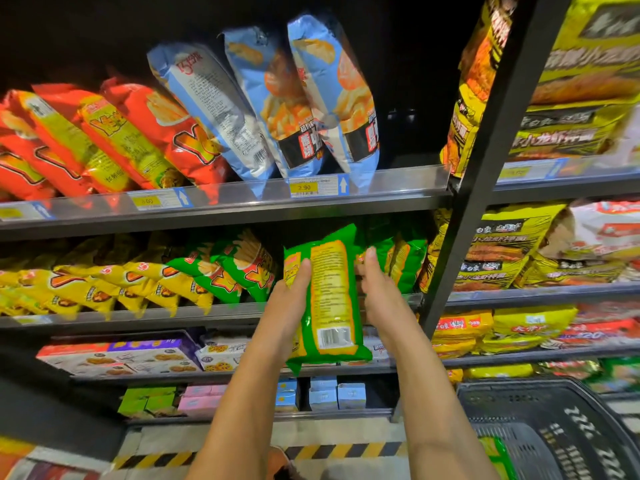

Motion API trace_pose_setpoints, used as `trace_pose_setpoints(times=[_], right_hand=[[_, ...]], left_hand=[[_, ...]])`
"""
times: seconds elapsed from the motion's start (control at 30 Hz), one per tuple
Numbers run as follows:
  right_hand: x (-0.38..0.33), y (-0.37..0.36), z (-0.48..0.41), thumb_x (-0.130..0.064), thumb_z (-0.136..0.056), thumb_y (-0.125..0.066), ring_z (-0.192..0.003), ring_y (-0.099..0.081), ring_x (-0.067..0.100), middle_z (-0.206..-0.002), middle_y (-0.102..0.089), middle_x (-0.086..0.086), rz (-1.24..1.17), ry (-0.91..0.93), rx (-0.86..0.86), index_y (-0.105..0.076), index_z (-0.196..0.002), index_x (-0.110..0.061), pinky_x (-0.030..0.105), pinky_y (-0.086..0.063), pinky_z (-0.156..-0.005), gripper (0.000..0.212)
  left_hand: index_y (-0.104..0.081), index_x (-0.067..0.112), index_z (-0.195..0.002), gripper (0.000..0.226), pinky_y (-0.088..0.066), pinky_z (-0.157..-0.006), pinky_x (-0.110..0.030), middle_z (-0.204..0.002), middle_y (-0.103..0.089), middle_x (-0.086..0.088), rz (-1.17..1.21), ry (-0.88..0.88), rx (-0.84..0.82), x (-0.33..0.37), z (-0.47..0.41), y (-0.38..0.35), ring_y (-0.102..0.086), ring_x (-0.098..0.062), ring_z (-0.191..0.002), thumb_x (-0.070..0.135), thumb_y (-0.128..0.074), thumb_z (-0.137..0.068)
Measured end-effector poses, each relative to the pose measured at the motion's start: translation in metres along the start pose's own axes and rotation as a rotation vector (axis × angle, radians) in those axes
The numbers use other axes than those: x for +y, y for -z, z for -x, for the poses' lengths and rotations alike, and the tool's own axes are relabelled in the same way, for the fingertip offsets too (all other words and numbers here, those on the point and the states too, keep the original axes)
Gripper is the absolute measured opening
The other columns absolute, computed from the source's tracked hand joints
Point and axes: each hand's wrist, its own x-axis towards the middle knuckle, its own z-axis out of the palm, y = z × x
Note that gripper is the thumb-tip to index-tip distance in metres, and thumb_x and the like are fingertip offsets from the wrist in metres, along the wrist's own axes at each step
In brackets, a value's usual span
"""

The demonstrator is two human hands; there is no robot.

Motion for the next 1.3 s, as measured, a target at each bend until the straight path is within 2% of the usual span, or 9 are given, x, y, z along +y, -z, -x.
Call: trace_pose_setpoints(times=[0.1,0.2,0.37,0.47,0.63,0.87,1.0,1.17,1.3], right_hand=[[-0.010,0.012,0.007,-0.079,-0.095,-0.022,-0.075,-0.076,0.027,-0.098,-0.078,0.014,-0.172,-0.011,-0.012,-0.065,-0.124,-0.016,0.041,-0.062,-0.063,0.082],[-0.013,0.012,0.012,-0.072,-0.101,-0.018,-0.070,-0.075,0.026,-0.092,-0.079,0.014,-0.199,-0.009,-0.047,-0.062,-0.127,-0.009,0.038,-0.060,-0.058,0.082],[-0.015,0.011,0.024,-0.071,-0.101,-0.028,-0.091,-0.072,0.014,-0.104,-0.075,-0.006,0.018,0.036,-0.153,-0.064,-0.119,-0.028,0.038,-0.060,-0.080,0.059],[-0.011,0.009,0.033,-0.081,-0.087,-0.058,-0.109,-0.070,0.007,-0.119,-0.073,-0.014,0.192,0.040,-0.210,-0.063,-0.127,-0.035,0.043,-0.055,-0.102,0.062],[0.010,0.028,0.035,-0.024,-0.088,-0.085,-0.104,-0.076,0.007,-0.116,-0.078,-0.008,0.216,0.053,-0.222,-0.060,-0.130,-0.027,0.040,-0.060,-0.098,0.050],[0.024,0.036,0.036,-0.025,-0.072,-0.098,-0.109,-0.075,0.015,-0.119,-0.077,-0.003,0.283,0.098,-0.173,-0.063,-0.129,-0.022,0.048,-0.060,-0.097,0.067],[0.020,0.032,0.041,-0.022,-0.079,-0.093,-0.107,-0.074,0.010,-0.114,-0.079,-0.008,0.200,0.136,-0.174,-0.065,-0.118,-0.031,0.042,-0.059,-0.099,0.049],[0.005,0.024,0.051,-0.055,-0.082,-0.074,-0.108,-0.076,0.015,-0.113,-0.080,-0.005,0.018,0.002,-0.201,-0.074,-0.118,-0.024,0.049,-0.051,-0.110,0.047],[-0.008,0.019,0.056,-0.061,-0.096,-0.062,-0.098,-0.066,0.003,-0.115,-0.068,-0.018,0.041,-0.143,-0.171,-0.071,-0.118,-0.027,0.030,-0.047,-0.103,0.042]], left_hand=[[-0.081,0.017,-0.114,0.069,-0.061,-0.094,-0.051,-0.121,-0.077,-0.018,0.271,0.076,-0.157,0.000,0.014,0.006,-0.077,-0.033,-0.105,0.073,-0.045,-0.099],[-0.086,0.017,-0.103,0.074,-0.066,-0.081,-0.044,-0.125,-0.075,-0.019,0.413,0.067,-0.237,-0.010,0.013,0.010,-0.078,-0.030,-0.101,0.071,-0.036,-0.101],[-0.065,0.019,-0.136,0.069,-0.059,-0.096,-0.053,-0.126,-0.075,-0.016,0.270,-0.033,-0.139,-0.015,0.017,0.009,-0.074,-0.034,-0.115,0.073,-0.044,-0.098],[-0.054,0.032,-0.142,0.060,-0.057,-0.101,-0.055,-0.132,-0.073,-0.002,0.083,-0.172,-0.060,-0.021,0.019,0.007,-0.073,-0.023,-0.118,0.070,-0.058,-0.095],[-0.053,0.035,-0.136,0.043,-0.059,-0.095,-0.029,-0.124,-0.074,0.014,-0.072,-0.331,-0.136,-0.029,0.031,0.012,-0.069,-0.004,-0.118,0.015,-0.069,-0.101],[-0.053,0.025,-0.138,0.064,-0.055,-0.098,-0.023,-0.129,-0.072,0.010,-0.105,-0.362,-0.178,-0.041,0.041,0.025,-0.066,-0.008,-0.125,-0.011,-0.073,-0.089],[-0.049,0.026,-0.146,0.069,-0.056,-0.095,-0.023,-0.134,-0.070,0.012,-0.099,-0.338,-0.207,-0.036,0.041,0.031,-0.066,-0.008,-0.125,-0.004,-0.075,-0.090],[-0.060,0.023,-0.139,0.053,-0.054,-0.106,-0.053,-0.135,-0.072,-0.005,-0.010,-0.136,-0.217,-0.019,0.046,0.020,-0.071,-0.024,-0.121,0.042,-0.071,-0.091],[-0.078,0.014,-0.118,0.041,-0.055,-0.103,-0.051,-0.118,-0.078,-0.014,0.025,0.047,-0.269,-0.005,0.051,0.008,-0.075,-0.032,-0.112,0.047,-0.058,-0.103]])
